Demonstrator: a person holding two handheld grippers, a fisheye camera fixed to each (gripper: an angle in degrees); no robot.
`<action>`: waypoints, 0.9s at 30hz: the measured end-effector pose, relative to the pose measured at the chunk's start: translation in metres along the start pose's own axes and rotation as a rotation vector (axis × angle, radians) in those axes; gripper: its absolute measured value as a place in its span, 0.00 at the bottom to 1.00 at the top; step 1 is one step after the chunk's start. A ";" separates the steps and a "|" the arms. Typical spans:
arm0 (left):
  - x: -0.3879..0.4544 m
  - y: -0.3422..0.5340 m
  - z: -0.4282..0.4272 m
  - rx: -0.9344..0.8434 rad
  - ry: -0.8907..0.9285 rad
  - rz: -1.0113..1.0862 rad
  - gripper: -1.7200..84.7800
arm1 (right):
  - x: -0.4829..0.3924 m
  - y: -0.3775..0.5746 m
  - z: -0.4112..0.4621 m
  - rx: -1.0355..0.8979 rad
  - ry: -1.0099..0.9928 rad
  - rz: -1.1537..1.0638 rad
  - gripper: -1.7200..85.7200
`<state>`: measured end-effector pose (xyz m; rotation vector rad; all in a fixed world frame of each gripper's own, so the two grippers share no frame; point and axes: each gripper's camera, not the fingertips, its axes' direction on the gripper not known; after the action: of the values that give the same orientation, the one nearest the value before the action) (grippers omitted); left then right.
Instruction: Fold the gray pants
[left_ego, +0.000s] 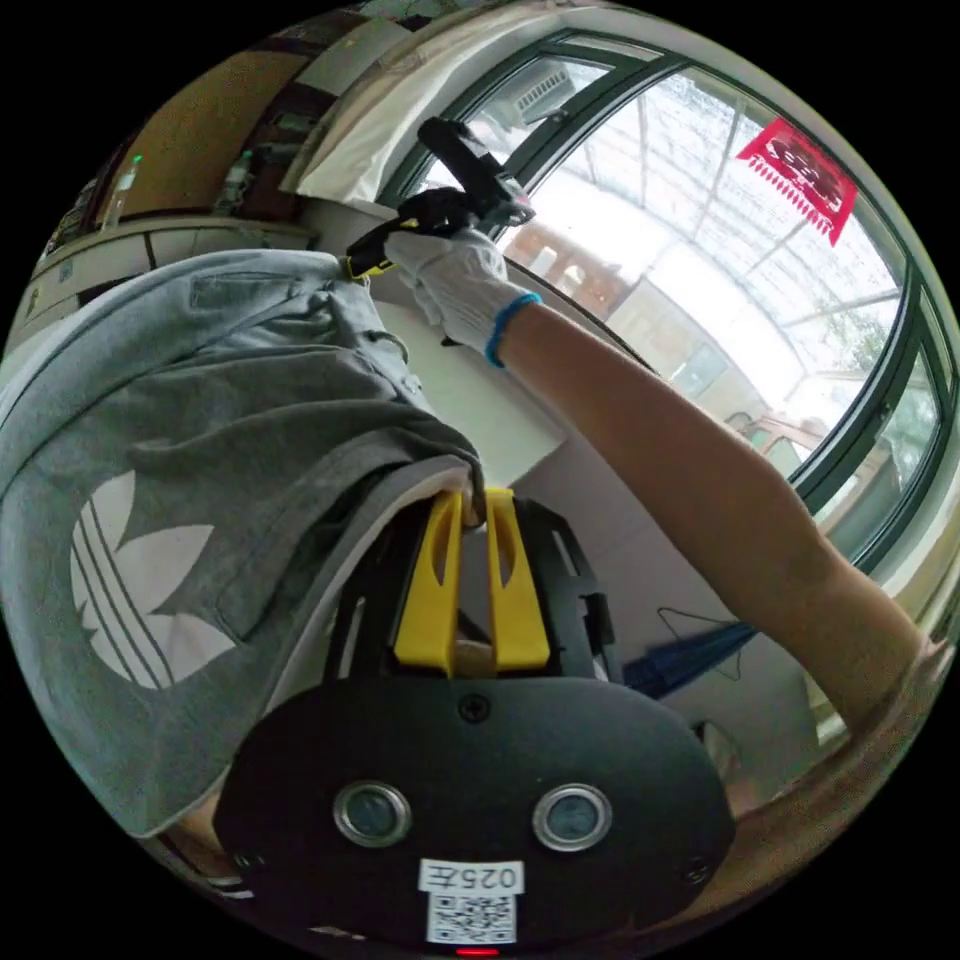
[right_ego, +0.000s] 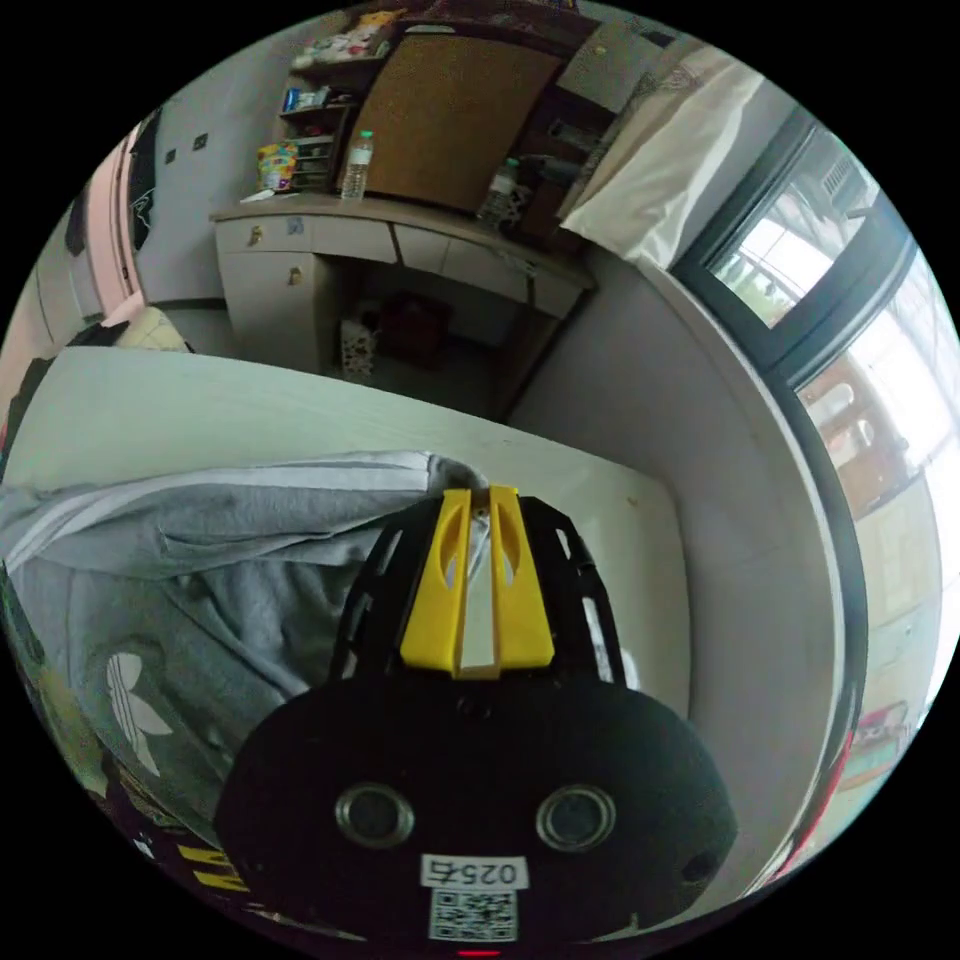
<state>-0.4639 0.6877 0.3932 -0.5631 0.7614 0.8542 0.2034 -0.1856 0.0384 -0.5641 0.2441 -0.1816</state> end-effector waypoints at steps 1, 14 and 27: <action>0.000 -0.011 0.009 -0.016 0.024 -0.022 0.02 | 0.011 -0.005 0.001 -0.022 0.036 0.004 0.05; -0.024 0.072 -0.083 0.037 0.365 0.216 0.05 | 0.086 0.020 0.084 -0.110 0.023 0.135 0.07; -0.057 0.219 -0.306 0.336 -0.836 0.161 0.15 | -0.033 0.166 -0.126 0.655 -0.566 -0.040 0.20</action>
<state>-0.7802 0.5653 0.2208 0.1730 0.1666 0.9775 0.1544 -0.1036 -0.1502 0.0459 -0.3721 -0.1238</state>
